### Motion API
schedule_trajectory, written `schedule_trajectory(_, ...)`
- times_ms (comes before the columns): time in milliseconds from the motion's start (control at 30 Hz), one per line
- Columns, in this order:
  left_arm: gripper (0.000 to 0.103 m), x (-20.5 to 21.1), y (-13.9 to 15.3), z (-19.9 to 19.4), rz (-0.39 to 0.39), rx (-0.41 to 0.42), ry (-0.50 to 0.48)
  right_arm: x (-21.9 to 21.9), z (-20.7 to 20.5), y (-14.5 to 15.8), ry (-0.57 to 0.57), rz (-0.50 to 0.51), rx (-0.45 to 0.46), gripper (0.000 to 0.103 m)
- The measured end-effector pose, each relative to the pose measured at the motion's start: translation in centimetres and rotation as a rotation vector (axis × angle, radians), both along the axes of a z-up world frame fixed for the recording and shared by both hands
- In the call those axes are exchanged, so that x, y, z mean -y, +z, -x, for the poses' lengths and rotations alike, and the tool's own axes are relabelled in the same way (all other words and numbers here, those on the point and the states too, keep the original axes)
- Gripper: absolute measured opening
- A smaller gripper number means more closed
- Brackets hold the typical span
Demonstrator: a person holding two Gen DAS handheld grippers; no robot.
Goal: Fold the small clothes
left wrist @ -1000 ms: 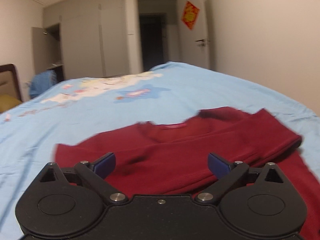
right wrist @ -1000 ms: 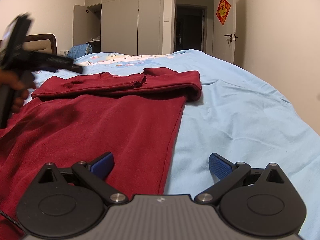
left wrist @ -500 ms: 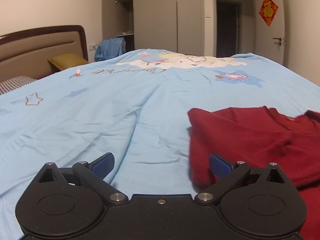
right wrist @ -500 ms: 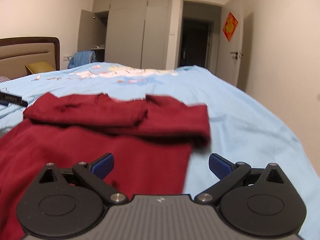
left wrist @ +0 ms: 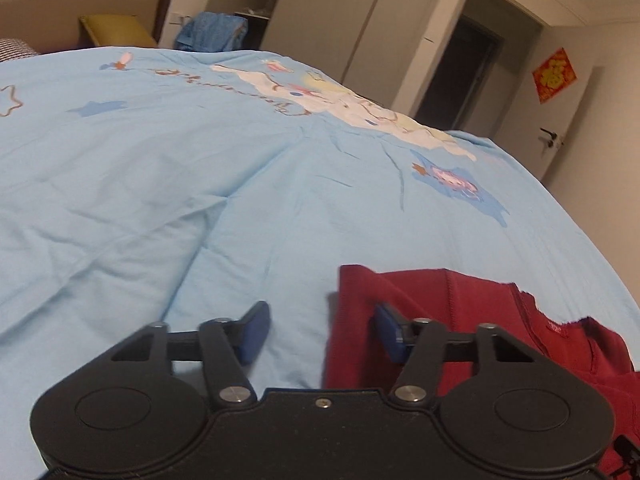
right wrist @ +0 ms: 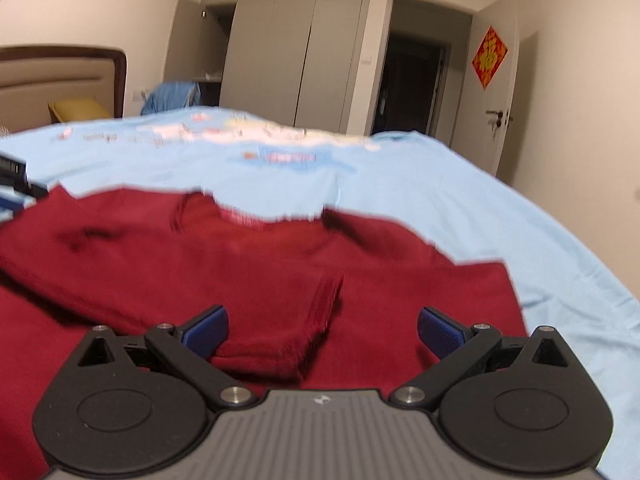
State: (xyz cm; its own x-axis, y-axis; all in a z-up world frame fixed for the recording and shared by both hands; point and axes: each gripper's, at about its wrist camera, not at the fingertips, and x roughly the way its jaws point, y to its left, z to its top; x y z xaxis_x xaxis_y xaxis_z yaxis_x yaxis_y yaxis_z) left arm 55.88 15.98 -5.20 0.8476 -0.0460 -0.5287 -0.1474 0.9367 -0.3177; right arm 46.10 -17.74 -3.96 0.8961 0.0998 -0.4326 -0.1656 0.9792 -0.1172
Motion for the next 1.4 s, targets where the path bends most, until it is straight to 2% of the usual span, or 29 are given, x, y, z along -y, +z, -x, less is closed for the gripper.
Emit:
schedule_trajectory(67,0.029,0.6,0.0,-0.3,-0.001,0.002,-0.045,0.2,0.2,-0.6,0.002,-0.01,-0.002,0.103)
schedule_trajectory(100,0.024,0.9,0.0,-0.4,-0.009,0.004,-0.058,0.3,0.2,-0.7,0.004,-0.016,-0.003,0.103)
schedule_trajectory(233,0.022,1.9,-0.4,-1.0,-0.099,-0.024,-0.032,0.3,0.3,-1.0,0.005,-0.018,-0.011,0.103)
schedule_trajectory(300,0.022,1.8,-0.7,-1.2,-0.101,-0.04,-0.019,0.3,0.2,-1.1,0.006,-0.012,-0.015,0.103)
schedule_trajectory(400,0.033,1.5,-0.3,-0.5,-0.08,-0.024,0.015,0.3,0.1,-1.0,0.007,-0.015,-0.019,0.103)
schedule_trajectory(467,0.051,1.4,0.3,0.7,-0.081,0.004,0.012,0.4,0.1,-1.1,0.007,-0.018,-0.019,0.103)
schedule_trajectory(500,0.054,1.4,0.6,1.5,-0.089,0.025,0.001,0.4,0.1,-1.1,0.007,-0.018,-0.019,0.103)
schedule_trajectory(633,0.079,2.3,1.3,5.7,-0.163,0.077,-0.047,0.3,0.1,-1.1,0.007,-0.015,-0.015,0.103)
schedule_trajectory(767,0.091,4.4,1.1,9.6,-0.25,0.104,-0.137,0.3,0.2,-1.1,0.006,-0.013,-0.014,0.103)
schedule_trajectory(933,0.096,6.8,-0.2,11.1,-0.271,0.077,-0.228,0.3,0.2,-1.1,0.005,-0.011,-0.011,0.103)
schedule_trajectory(1100,0.097,8.4,-1.9,9.3,-0.352,-0.024,-0.219,0.3,0.2,-1.1,0.006,-0.012,-0.012,0.103)
schedule_trajectory(1200,0.098,9.0,-2.3,9.7,-0.402,-0.015,-0.217,0.3,0.2,-1.1,0.005,-0.012,-0.011,0.103)
schedule_trajectory(1300,0.1,9.1,-2.3,9.6,-0.431,-0.022,-0.18,0.2,0.3,-1.1,0.005,-0.013,-0.01,0.103)
schedule_trajectory(1400,0.096,9.0,-1.8,9.5,-0.471,0.01,-0.098,0.2,0.3,-1.1,0.005,-0.013,-0.01,0.103)
